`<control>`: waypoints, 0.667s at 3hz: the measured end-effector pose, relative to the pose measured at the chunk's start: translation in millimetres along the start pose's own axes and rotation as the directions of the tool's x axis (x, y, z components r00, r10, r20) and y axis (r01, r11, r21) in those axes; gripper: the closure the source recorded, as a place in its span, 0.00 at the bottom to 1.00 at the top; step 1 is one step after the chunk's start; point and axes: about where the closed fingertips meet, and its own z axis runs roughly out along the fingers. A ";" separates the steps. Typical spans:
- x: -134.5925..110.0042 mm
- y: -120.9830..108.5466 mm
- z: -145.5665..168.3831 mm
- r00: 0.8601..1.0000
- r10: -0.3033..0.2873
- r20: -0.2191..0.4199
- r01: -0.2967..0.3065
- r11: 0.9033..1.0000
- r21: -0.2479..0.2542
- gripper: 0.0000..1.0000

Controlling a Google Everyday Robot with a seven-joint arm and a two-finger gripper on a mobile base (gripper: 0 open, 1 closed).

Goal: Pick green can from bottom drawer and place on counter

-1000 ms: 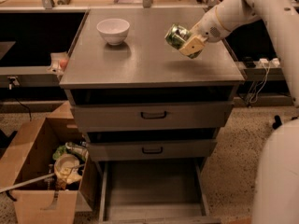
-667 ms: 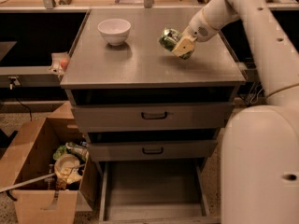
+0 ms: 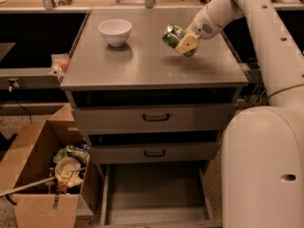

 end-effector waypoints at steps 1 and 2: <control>0.0 0.0 0.0 1.000 0.000 0.000 0.000 1.000 0.000 0.27; 0.0 0.0 0.0 1.000 0.000 0.000 0.000 1.000 0.000 0.04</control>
Offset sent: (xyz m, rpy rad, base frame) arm 0.0000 0.0000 0.0000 0.0000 0.0000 0.0000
